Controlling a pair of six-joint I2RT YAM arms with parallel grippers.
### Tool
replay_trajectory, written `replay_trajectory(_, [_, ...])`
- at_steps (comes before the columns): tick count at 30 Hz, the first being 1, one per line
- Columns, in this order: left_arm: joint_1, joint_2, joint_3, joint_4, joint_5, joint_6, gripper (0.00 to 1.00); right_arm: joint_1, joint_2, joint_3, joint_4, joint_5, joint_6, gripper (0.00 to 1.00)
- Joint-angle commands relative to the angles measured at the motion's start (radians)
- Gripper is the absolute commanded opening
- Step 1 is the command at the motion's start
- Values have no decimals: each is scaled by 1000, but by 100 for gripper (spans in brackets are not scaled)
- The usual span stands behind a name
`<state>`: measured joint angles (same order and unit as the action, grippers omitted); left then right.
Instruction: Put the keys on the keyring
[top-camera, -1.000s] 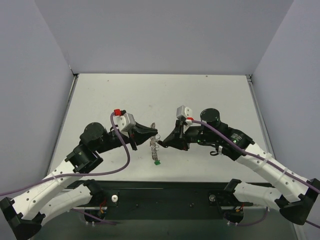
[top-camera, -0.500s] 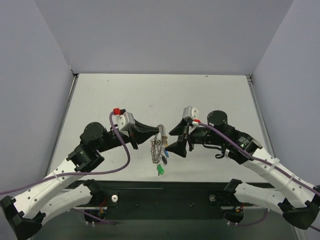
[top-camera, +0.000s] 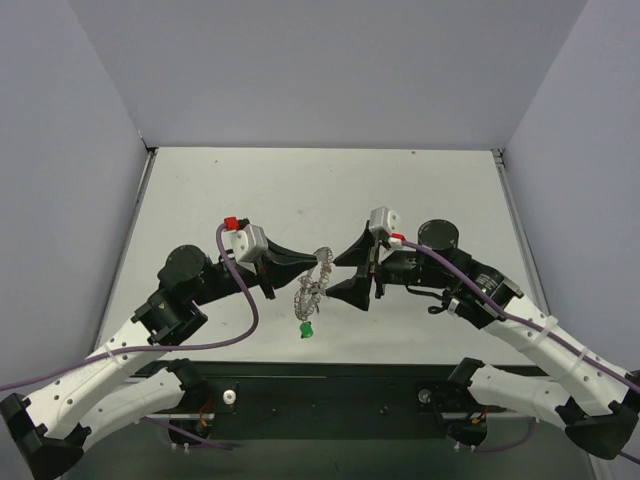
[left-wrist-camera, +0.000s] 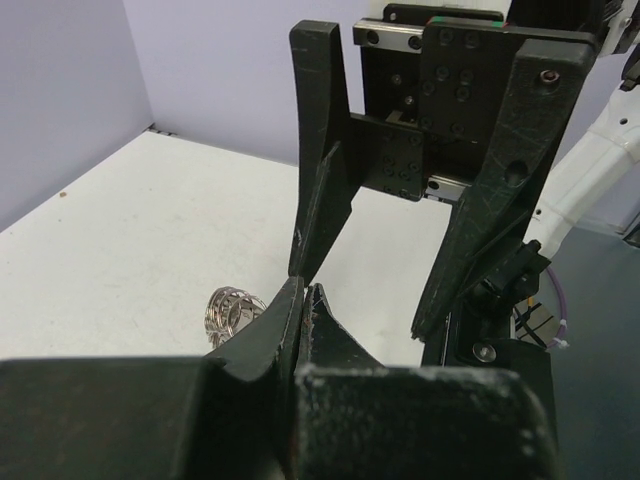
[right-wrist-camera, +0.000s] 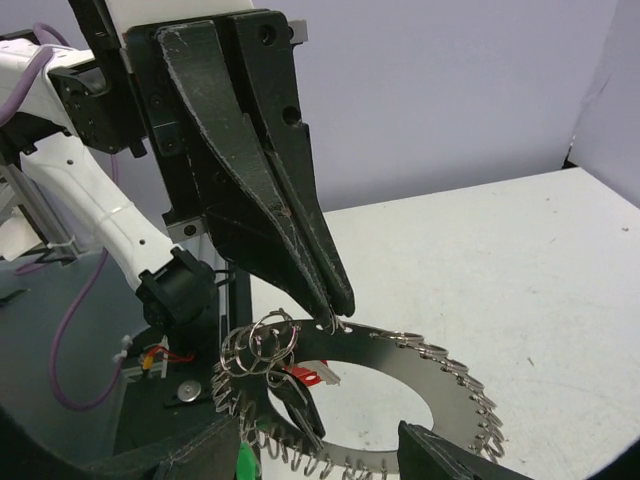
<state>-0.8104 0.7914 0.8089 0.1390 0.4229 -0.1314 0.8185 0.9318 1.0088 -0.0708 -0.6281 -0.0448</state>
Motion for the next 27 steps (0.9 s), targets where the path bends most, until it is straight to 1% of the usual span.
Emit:
replay_trajectory(1, [-3,-17,30,100,-9,-19,0,1,32,2,127,-65,37,62])
replay_trajectory(5, [-3,-15,36,99,-15,-27,0,10,58,-10,158,-88,40,63])
replay_trajectory(10, [-3,-14,42,99,-10,-31,0,16,90,-21,177,-100,26,71])
replay_trajectory(15, [-3,-17,47,94,-4,-31,0,14,82,-26,178,-173,7,80])
replay_trajectory(21, [-3,-23,50,102,19,-36,0,14,108,-18,174,-257,-4,82])
replay_trajectory(27, [-4,-21,56,119,40,-48,0,16,133,-21,201,-280,5,83])
